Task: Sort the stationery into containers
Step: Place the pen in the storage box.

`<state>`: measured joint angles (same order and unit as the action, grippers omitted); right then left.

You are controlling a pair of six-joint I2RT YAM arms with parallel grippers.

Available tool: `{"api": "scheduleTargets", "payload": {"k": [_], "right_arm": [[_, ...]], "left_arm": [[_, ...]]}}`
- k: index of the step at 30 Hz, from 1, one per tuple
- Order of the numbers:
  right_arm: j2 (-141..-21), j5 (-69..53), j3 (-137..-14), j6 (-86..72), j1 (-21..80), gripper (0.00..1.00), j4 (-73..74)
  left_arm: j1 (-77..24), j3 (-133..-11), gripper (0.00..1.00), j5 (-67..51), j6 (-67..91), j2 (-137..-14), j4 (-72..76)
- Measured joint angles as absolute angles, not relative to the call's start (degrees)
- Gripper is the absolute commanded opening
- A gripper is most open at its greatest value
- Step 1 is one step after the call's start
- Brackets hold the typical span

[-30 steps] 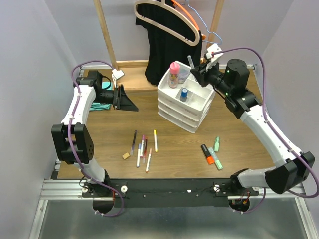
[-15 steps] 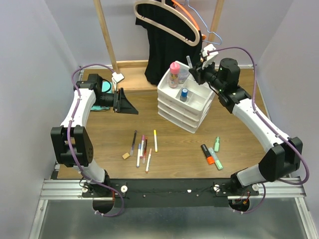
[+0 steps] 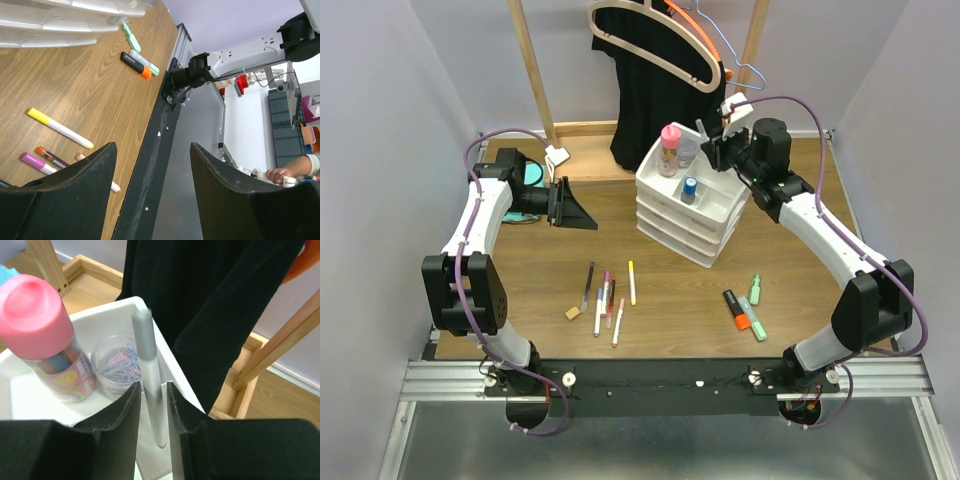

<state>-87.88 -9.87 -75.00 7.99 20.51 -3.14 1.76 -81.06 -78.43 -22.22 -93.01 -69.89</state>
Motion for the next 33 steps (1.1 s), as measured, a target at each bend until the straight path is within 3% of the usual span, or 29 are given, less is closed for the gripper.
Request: {"api": "scheduleTargets", "payload": {"k": [4, 12, 18, 24, 33], "right_arm": [[-87.9, -9.4, -75.0, 7.4, 20.5, 0.47, -2.2], [-85.5, -9.3, -76.5, 6.1, 20.5, 0.48, 4.0], [-77.0, -17.5, -76.9, 8.0, 20.4, 0.52, 9.1], [-72.4, -28.5, -79.3, 23.1, 26.2, 0.52, 21.3], [-78.1, -29.1, -79.7, 46.0, 40.3, 0.46, 35.8]], "left_arm": [[1.8, -80.7, 0.69, -78.4, -22.2, -93.0, -69.7], [1.8, -79.9, 0.70, -77.5, -21.8, -92.8, -69.1], [1.6, -72.8, 0.67, -65.4, -12.7, -88.1, -60.8], [0.4, -68.1, 0.66, -47.4, -6.1, -86.9, -54.9], [0.4, -65.4, 0.66, -36.0, -2.9, -85.1, -52.7]]}}
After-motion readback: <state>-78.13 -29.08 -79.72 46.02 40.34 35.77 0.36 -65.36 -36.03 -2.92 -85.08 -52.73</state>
